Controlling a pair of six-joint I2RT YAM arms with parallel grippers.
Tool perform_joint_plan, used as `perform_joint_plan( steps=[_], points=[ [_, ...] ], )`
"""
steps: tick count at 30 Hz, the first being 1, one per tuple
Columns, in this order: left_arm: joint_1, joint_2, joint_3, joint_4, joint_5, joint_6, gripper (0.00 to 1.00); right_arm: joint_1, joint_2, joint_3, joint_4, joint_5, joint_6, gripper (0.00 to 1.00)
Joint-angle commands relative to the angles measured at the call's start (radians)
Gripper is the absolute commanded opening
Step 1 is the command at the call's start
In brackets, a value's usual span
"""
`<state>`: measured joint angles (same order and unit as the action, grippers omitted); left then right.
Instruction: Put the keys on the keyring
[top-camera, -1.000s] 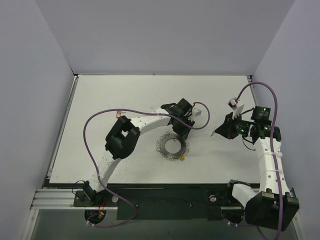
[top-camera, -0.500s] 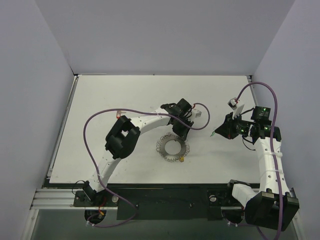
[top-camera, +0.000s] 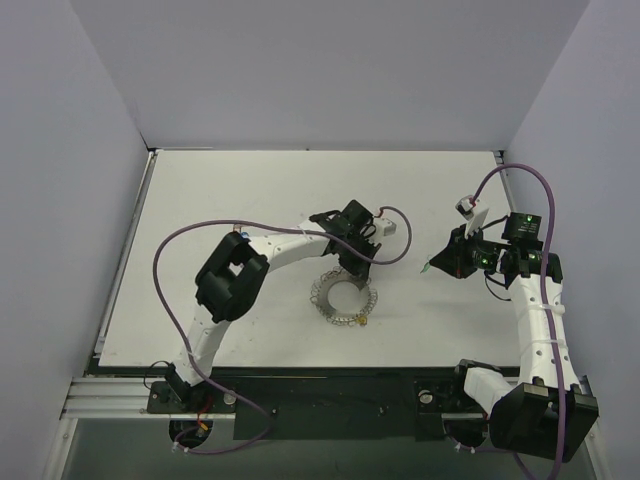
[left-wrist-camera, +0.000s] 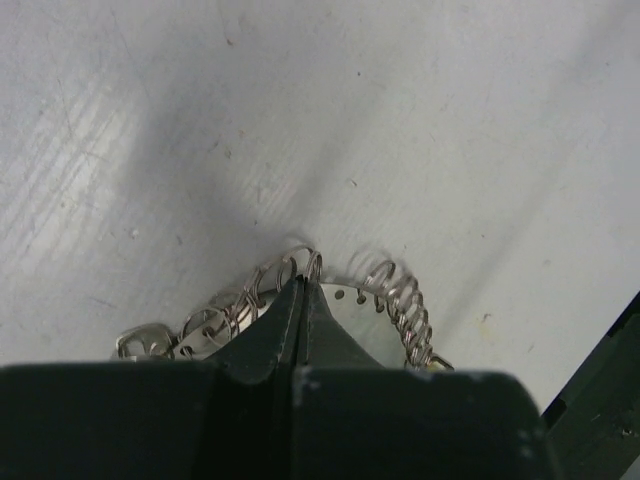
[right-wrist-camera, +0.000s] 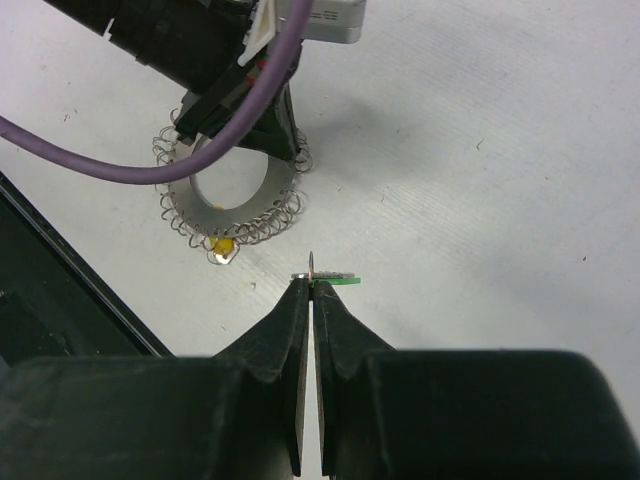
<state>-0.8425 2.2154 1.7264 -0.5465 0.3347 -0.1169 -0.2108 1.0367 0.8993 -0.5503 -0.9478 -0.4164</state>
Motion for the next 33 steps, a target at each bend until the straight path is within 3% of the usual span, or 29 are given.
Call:
perform_joint_plan(
  steps=[1,5,12,25,33],
  points=[
    [0.014,-0.160,-0.117,0.221,0.044,-0.009,0.00,-0.007,0.002,-0.002,-0.016,-0.028,-0.009,0.00],
    [0.023,-0.215,-0.246,0.334,0.061,-0.069,0.00,-0.007,0.003,-0.002,-0.017,-0.028,-0.010,0.00],
    [0.022,-0.226,-0.300,0.362,0.029,-0.087,0.00,-0.007,0.002,0.000,-0.020,-0.029,-0.010,0.00],
    [-0.009,-0.177,-0.260,0.330,-0.033,-0.087,0.00,-0.009,0.003,0.000,-0.022,-0.028,-0.013,0.00],
    [-0.013,-0.146,-0.229,0.292,-0.022,-0.089,0.12,-0.007,0.002,0.001,-0.025,-0.028,-0.016,0.00]
  ],
)
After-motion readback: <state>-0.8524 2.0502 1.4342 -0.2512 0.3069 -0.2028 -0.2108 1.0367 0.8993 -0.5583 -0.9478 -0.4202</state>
